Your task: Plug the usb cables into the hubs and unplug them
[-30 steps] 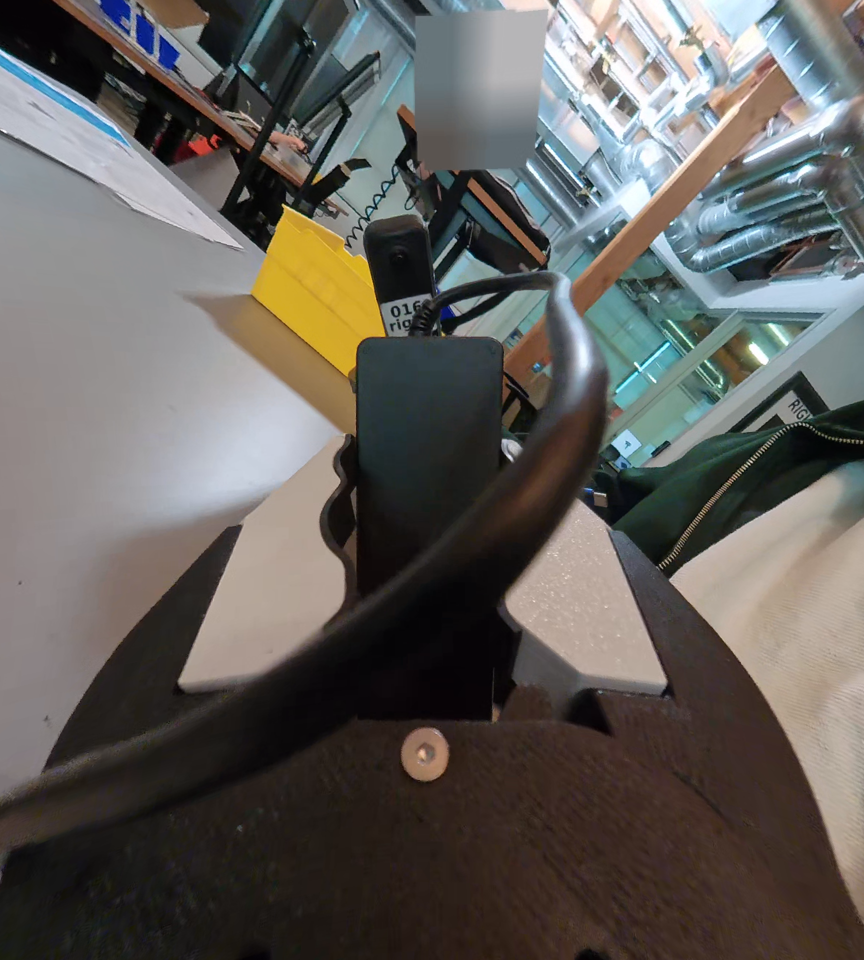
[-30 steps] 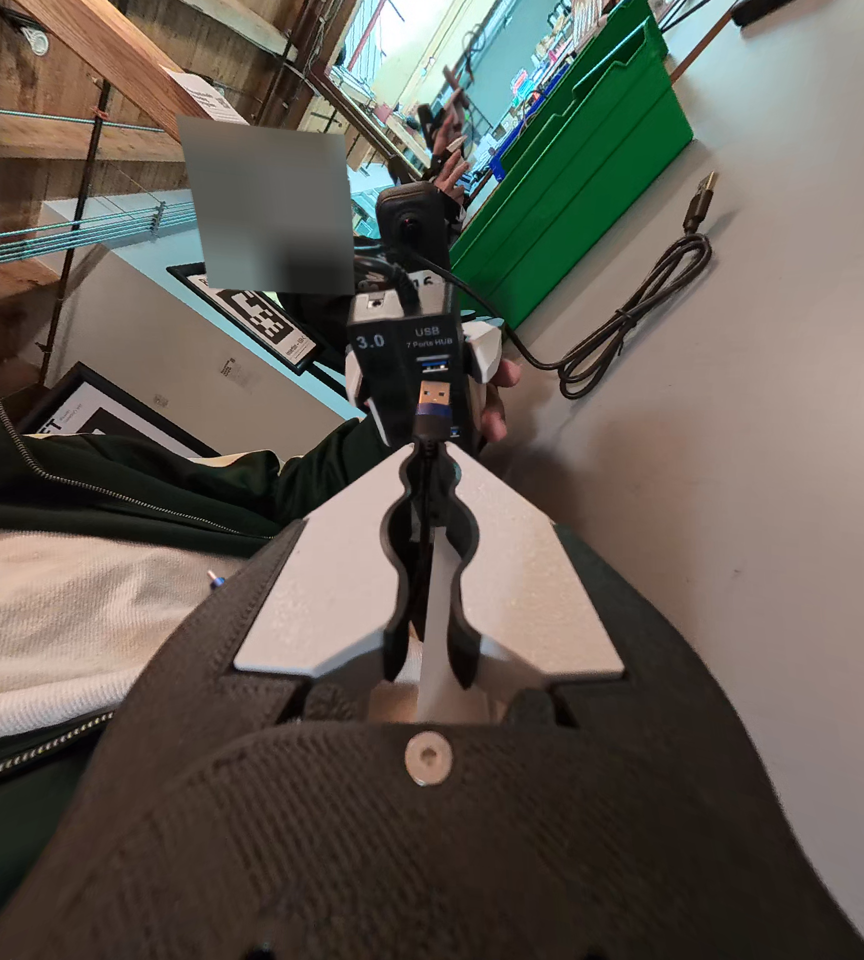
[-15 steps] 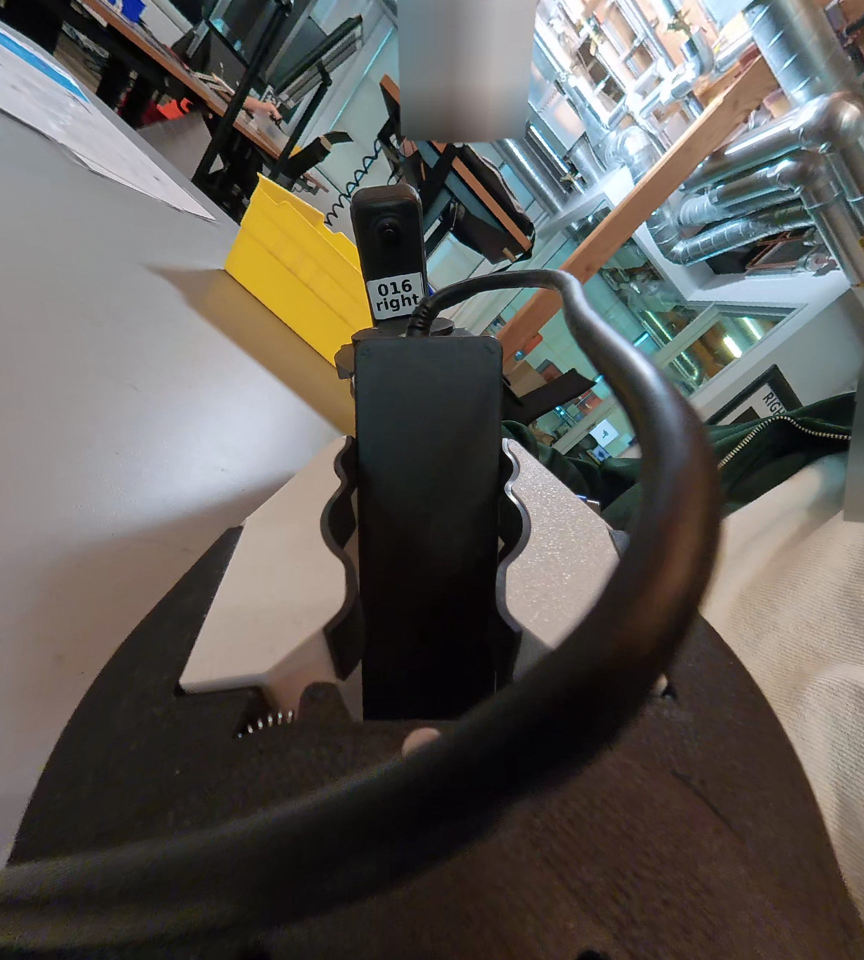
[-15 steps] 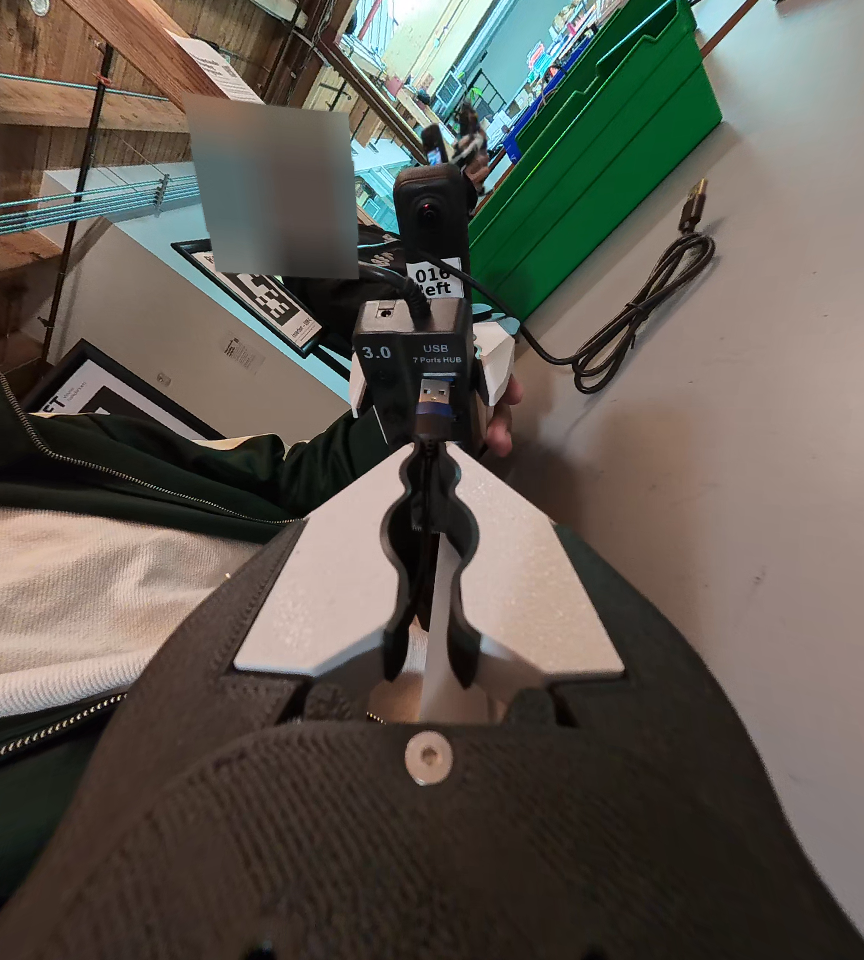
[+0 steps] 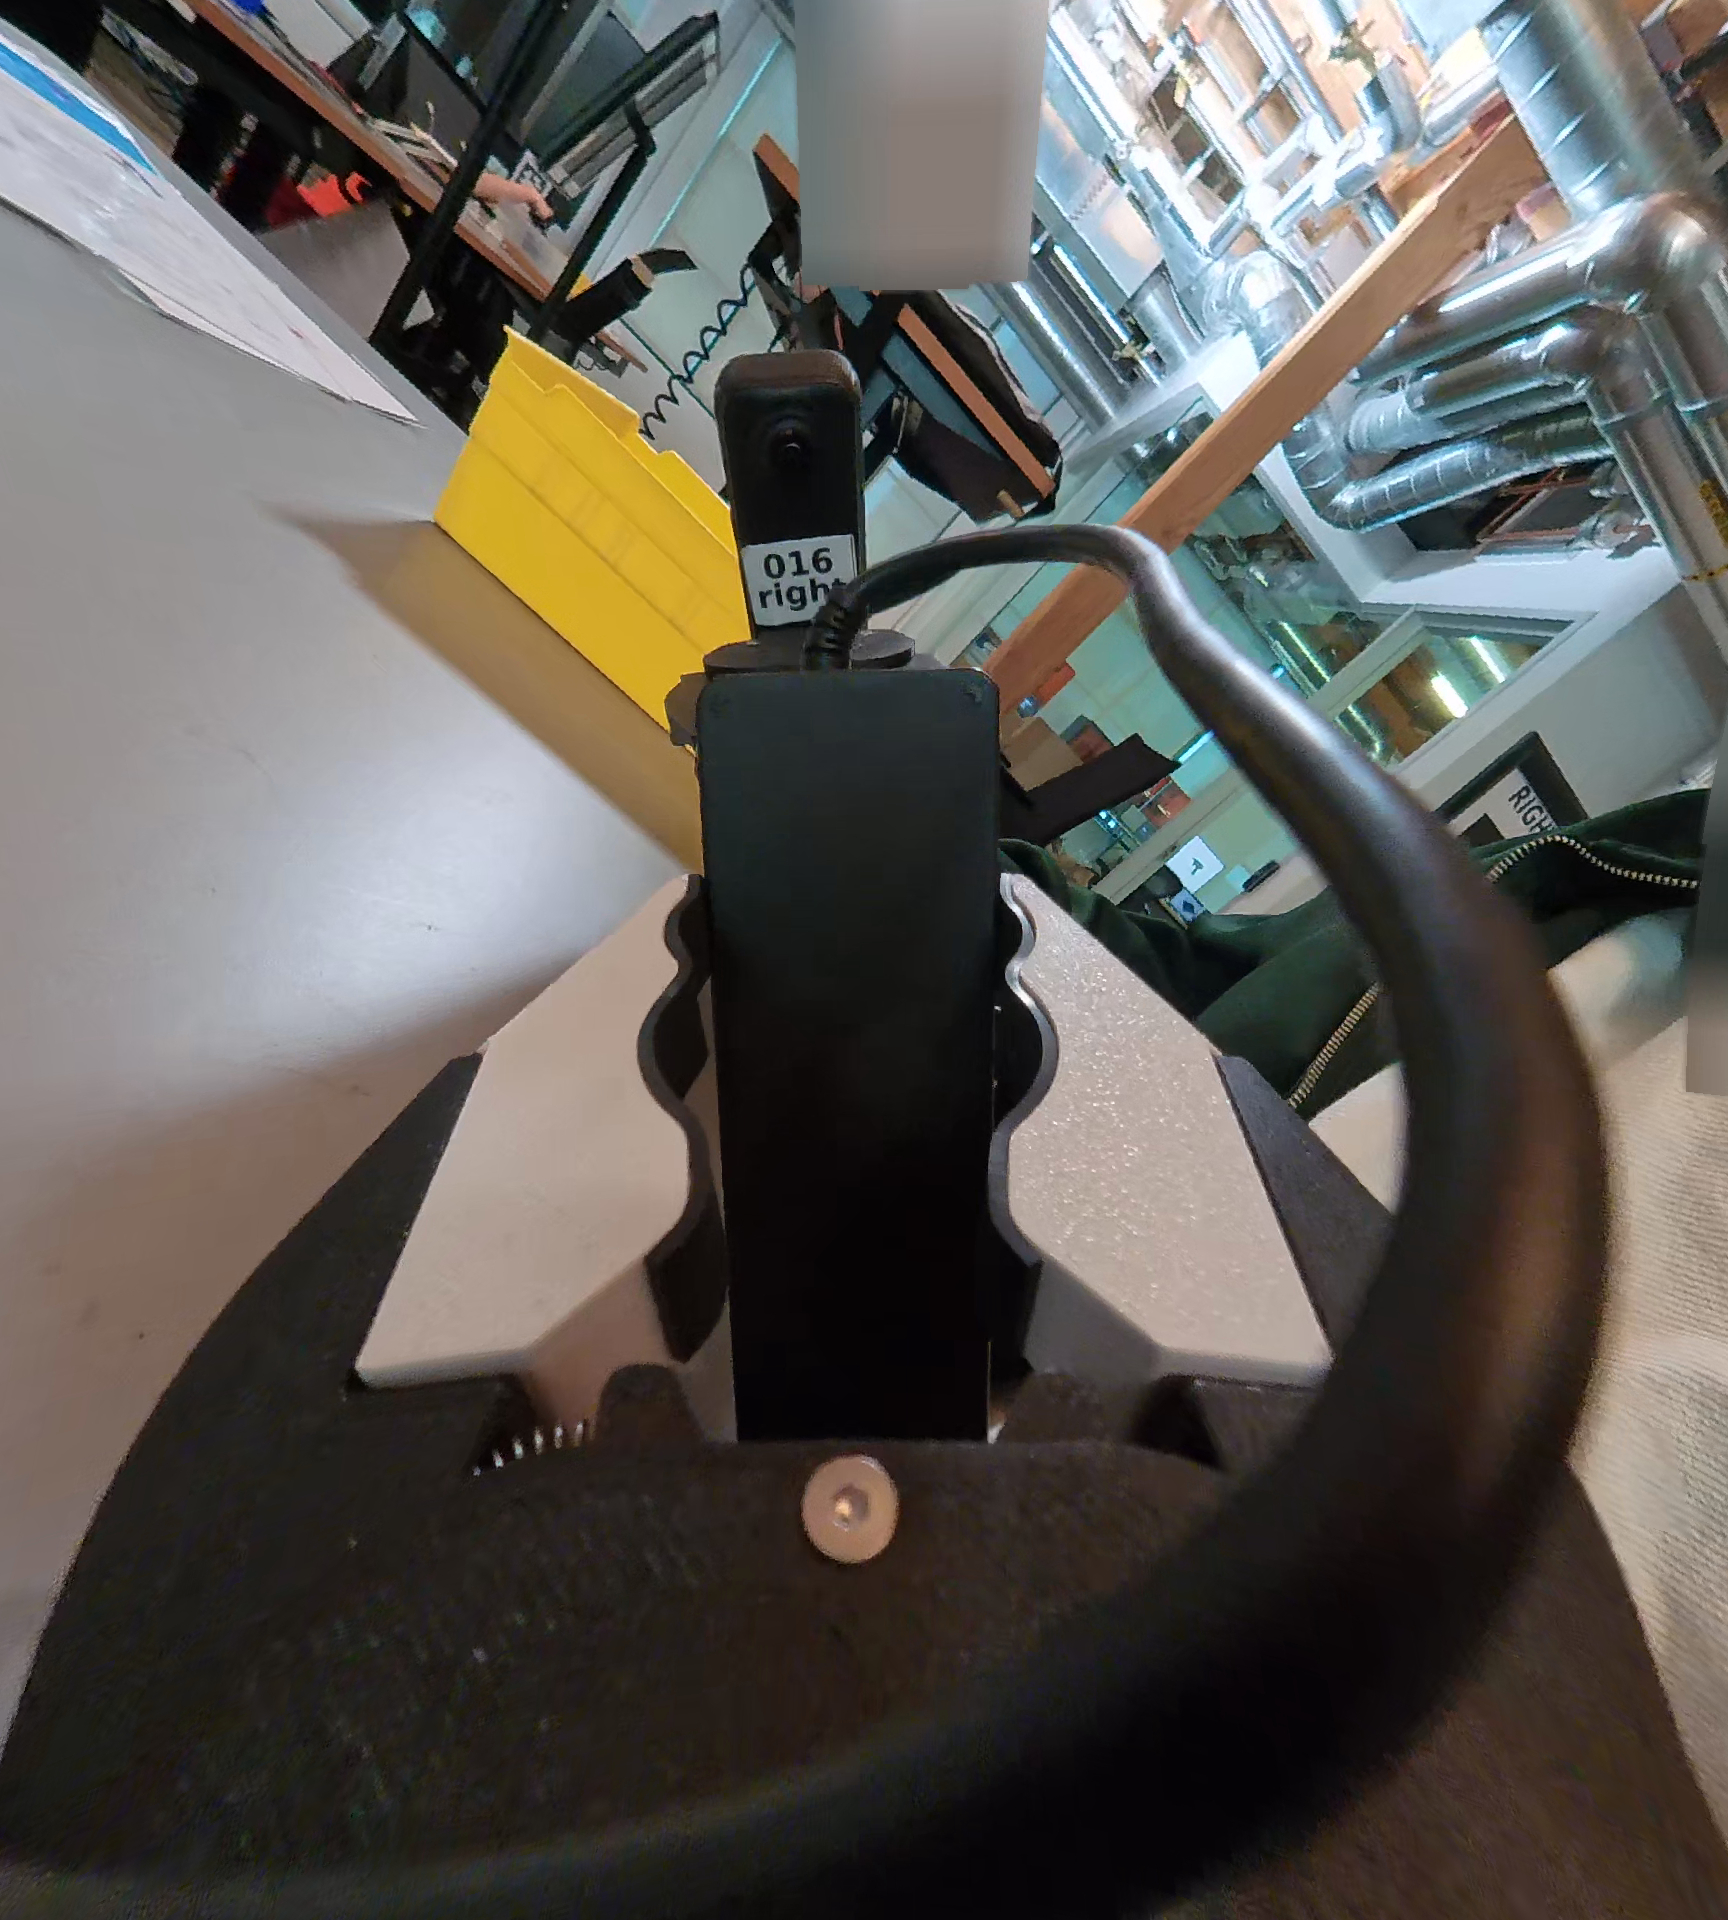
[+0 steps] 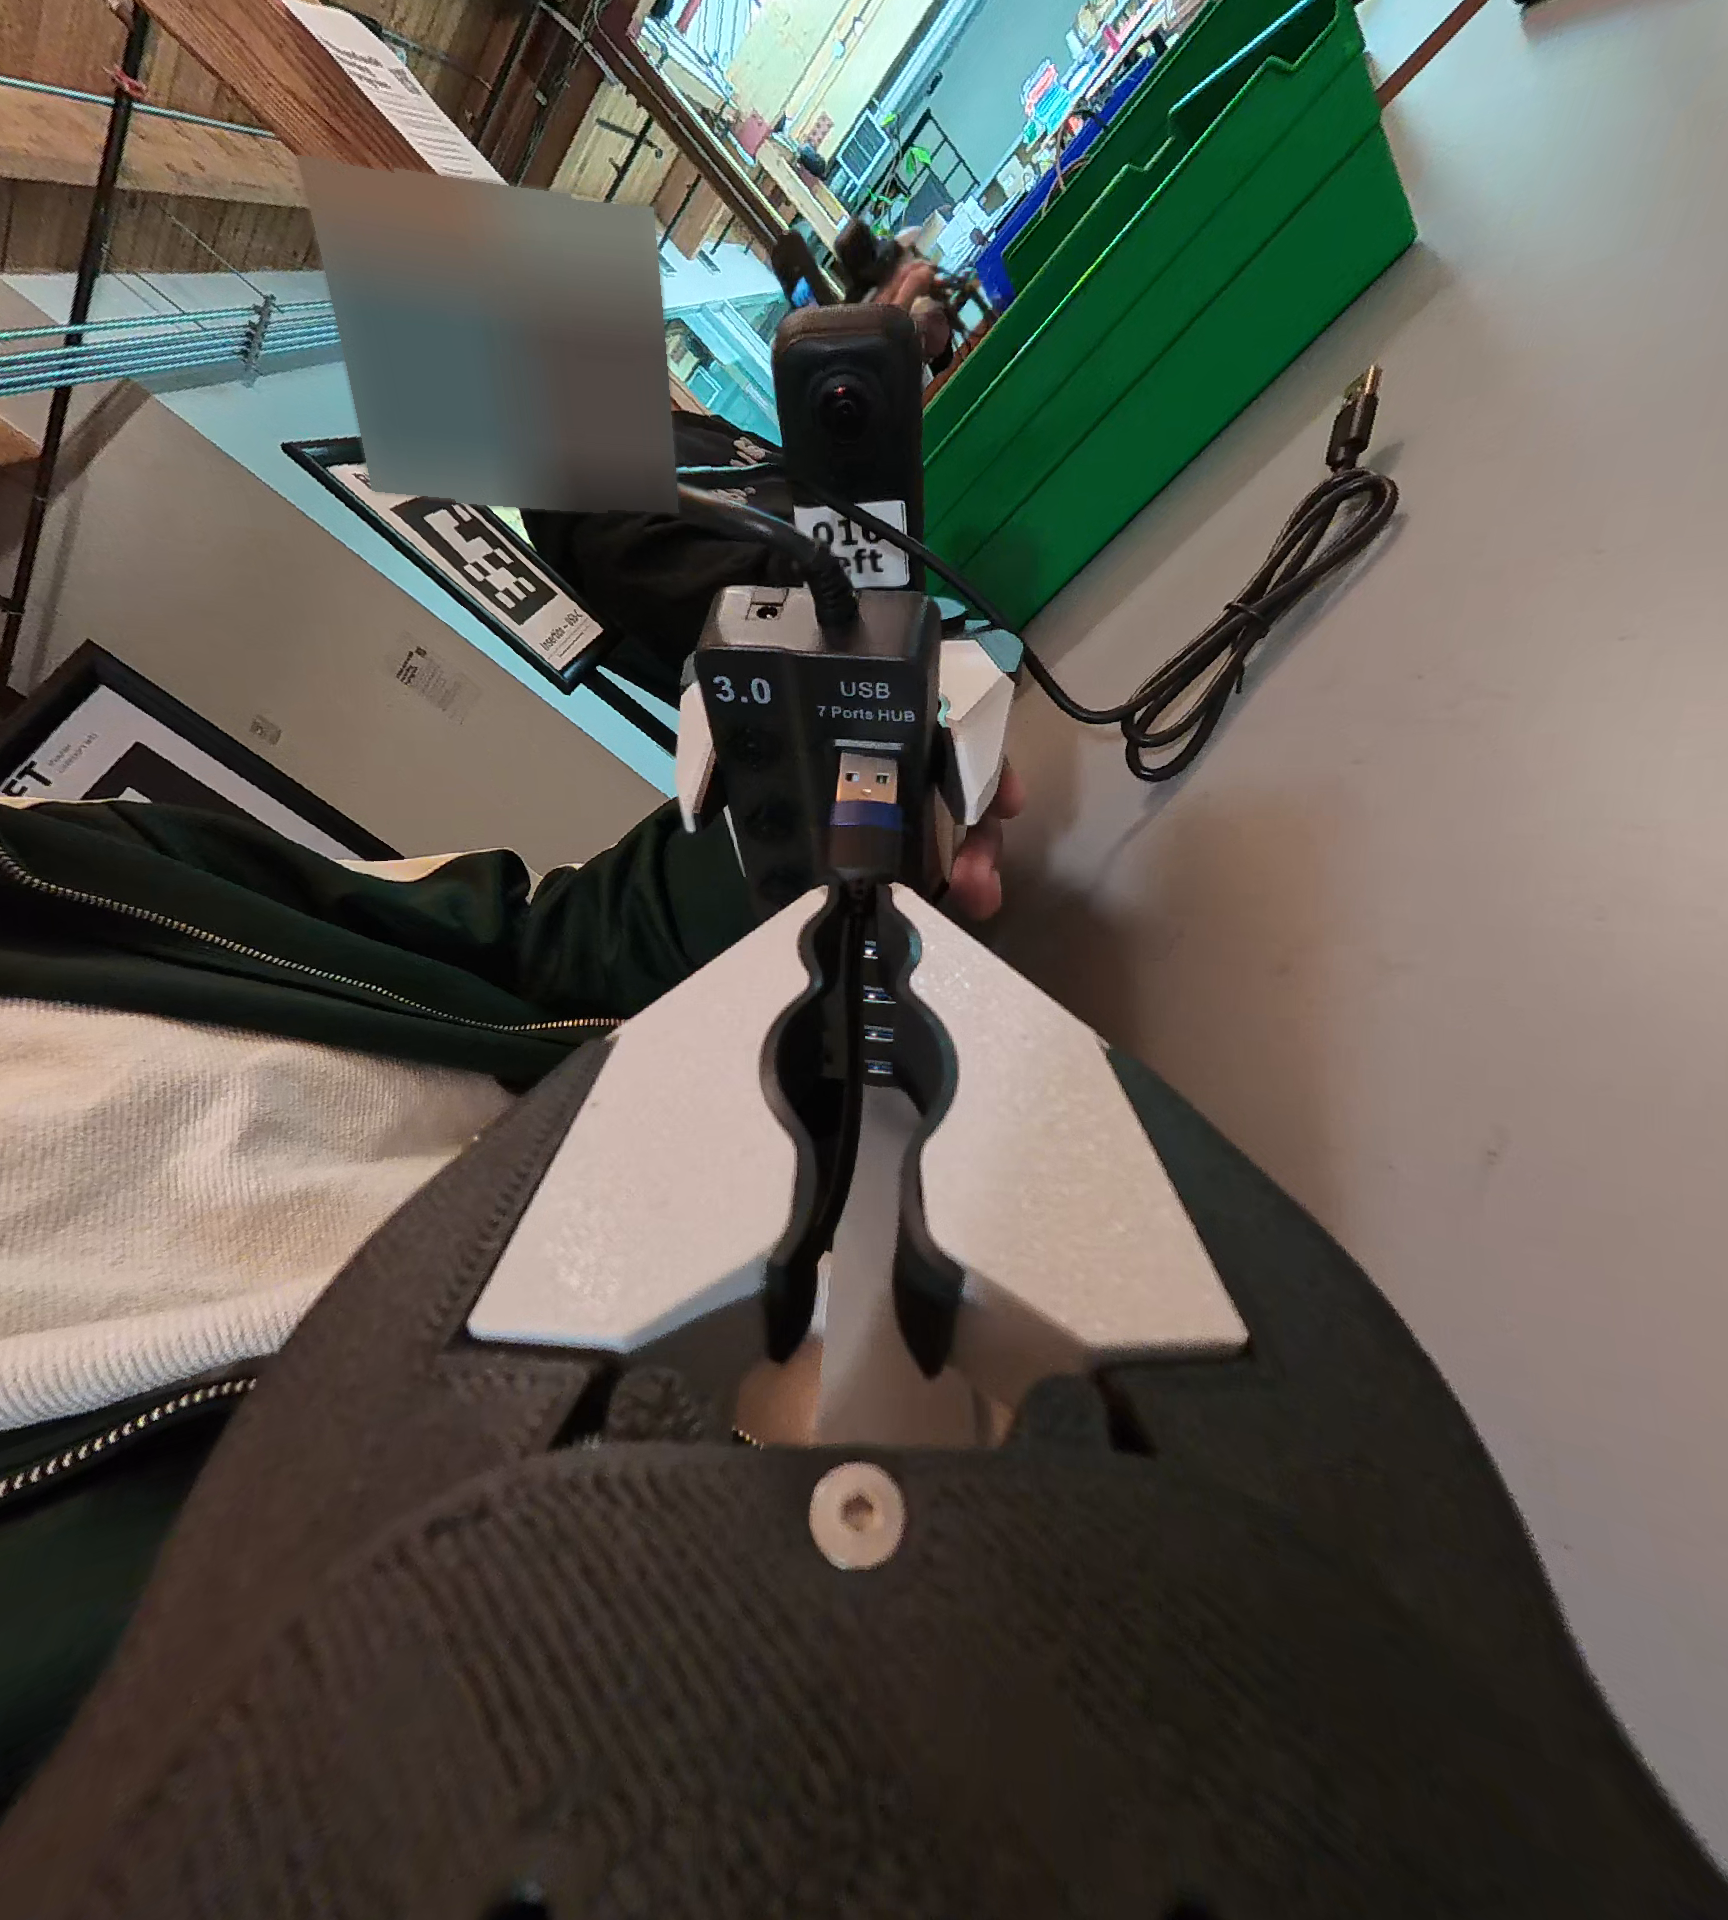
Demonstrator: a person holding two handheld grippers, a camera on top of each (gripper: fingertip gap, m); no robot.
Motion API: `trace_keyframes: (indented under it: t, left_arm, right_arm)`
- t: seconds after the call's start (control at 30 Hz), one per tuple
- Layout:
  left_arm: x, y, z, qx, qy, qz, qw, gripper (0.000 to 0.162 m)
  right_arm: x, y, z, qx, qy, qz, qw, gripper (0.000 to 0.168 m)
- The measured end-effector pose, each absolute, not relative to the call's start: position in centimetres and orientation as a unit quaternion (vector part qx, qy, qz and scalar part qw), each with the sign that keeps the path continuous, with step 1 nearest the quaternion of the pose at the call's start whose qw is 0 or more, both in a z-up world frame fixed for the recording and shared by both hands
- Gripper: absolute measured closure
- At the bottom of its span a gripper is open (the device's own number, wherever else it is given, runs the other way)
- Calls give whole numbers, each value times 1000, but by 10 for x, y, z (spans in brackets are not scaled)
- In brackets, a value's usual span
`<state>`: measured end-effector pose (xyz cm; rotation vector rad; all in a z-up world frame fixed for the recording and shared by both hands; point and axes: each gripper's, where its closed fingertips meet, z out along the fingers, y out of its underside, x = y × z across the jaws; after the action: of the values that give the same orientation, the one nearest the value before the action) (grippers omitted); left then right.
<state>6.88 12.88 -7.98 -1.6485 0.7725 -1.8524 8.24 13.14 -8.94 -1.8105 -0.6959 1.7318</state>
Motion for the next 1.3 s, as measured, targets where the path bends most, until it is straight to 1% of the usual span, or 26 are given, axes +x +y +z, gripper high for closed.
trace_keyframes:
  t: [0.33, 0.7, 0.77, 0.8, 1.0, 1.03, 1.1, 1.13, 1.2, 1.23, 1.3]
  left_arm:
    - [67, 138, -75, -611, 256, -692, 287, 107]
    - [68, 138, -76, -614, 268, -679, 299, 108]
    - [69, 138, -77, -618, 277, -667, 310, 109]
    - [70, 137, -76, -618, 282, -663, 314, 114]
    - [73, 130, -77, -617, 302, -656, 311, 114]
    - [74, 129, -77, -617, 305, -655, 312, 103]
    - [74, 127, -76, -616, 311, -652, 314, 105]
    - [75, 126, -75, -616, 312, -651, 315, 115]
    - [76, 124, -75, -616, 314, -650, 316, 115]
    - [76, 124, -74, -617, 313, -649, 315, 104]
    - [77, 123, -75, -620, 313, -647, 315, 105]
  right_arm:
    - [79, 129, -92, -673, -259, 641, 264, 163]
    - [84, 135, -86, -666, -249, 645, 282, 164]
    - [85, 134, -86, -670, -253, 638, 282, 164]
    - [85, 134, -87, -673, -256, 634, 282, 164]
    - [86, 128, -87, -696, -284, 600, 274, 164]
    - [87, 127, -86, -698, -287, 596, 275, 163]
    - [88, 126, -84, -699, -290, 593, 275, 164]
    - [89, 125, -83, -700, -291, 591, 275, 164]
    - [90, 124, -81, -702, -293, 588, 274, 164]
    - [90, 124, -81, -703, -295, 586, 274, 164]
    - [90, 123, -81, -708, -297, 581, 272, 164]
